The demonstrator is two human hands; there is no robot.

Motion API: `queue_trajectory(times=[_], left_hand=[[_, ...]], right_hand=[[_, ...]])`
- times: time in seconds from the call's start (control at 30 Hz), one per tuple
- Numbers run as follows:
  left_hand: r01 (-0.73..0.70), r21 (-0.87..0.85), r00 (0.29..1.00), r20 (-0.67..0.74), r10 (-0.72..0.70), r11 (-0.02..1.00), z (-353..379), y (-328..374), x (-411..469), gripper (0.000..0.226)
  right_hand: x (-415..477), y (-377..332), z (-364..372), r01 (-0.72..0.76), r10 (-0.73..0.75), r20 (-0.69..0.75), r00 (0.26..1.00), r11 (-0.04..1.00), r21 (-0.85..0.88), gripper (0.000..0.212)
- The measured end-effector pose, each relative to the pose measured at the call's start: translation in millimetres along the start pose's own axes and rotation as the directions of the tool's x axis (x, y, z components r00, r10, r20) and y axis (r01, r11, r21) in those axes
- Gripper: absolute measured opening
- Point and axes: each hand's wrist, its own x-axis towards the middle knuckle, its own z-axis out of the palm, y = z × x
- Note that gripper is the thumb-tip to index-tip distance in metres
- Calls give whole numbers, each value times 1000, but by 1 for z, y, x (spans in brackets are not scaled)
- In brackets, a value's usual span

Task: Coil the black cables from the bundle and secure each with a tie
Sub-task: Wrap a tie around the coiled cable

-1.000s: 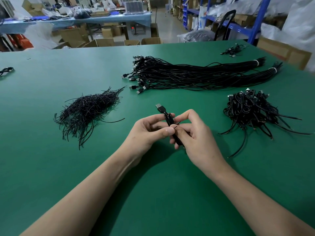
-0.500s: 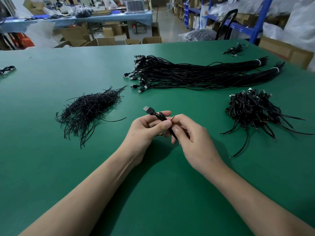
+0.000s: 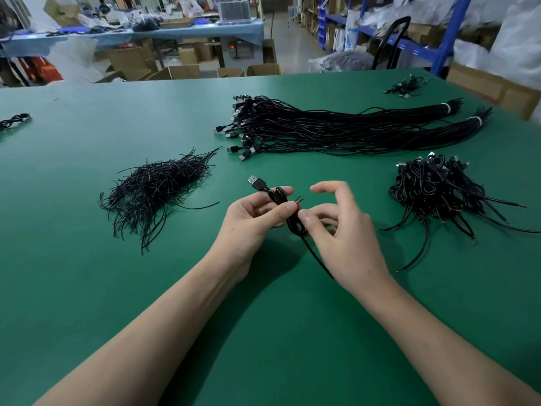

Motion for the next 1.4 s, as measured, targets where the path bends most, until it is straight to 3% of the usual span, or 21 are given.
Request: queue_trajectory(times=[0.1, 0.23, 0.43, 0.63, 0.97, 1.23, 1.4], left_hand=[[-1, -3, 999, 38, 1, 1000, 1, 1, -1, 31], [-2, 46, 998, 62, -1, 999, 0, 2, -2, 20], [46, 69, 993, 102, -53, 997, -3, 3, -4, 20], [92, -31, 971, 223, -83, 995, -5, 2, -5, 17], [72, 48, 955, 284, -82, 996, -7, 10, -8, 20], [124, 138, 919, 358, -166, 983, -11, 13, -11, 33], [149, 134, 925, 331, -186, 980, -11, 11, -9, 36]], right_hand=[[3, 1, -3, -30, 32, -31, 999, 997, 66, 8], [4, 2, -4, 18, -18, -42, 999, 1000, 11, 11], [4, 2, -10, 183, -187, -22, 982, 975, -125, 7], [5, 0, -16, 268, -269, 4, 963, 960, -74, 4], [9, 6, -22, 80, -94, 132, 987, 991, 106, 13], [12, 6, -32, 74, -84, 303, 949, 996, 45, 7], [12, 7, -31, 160, -149, 288, 946, 987, -15, 10]])
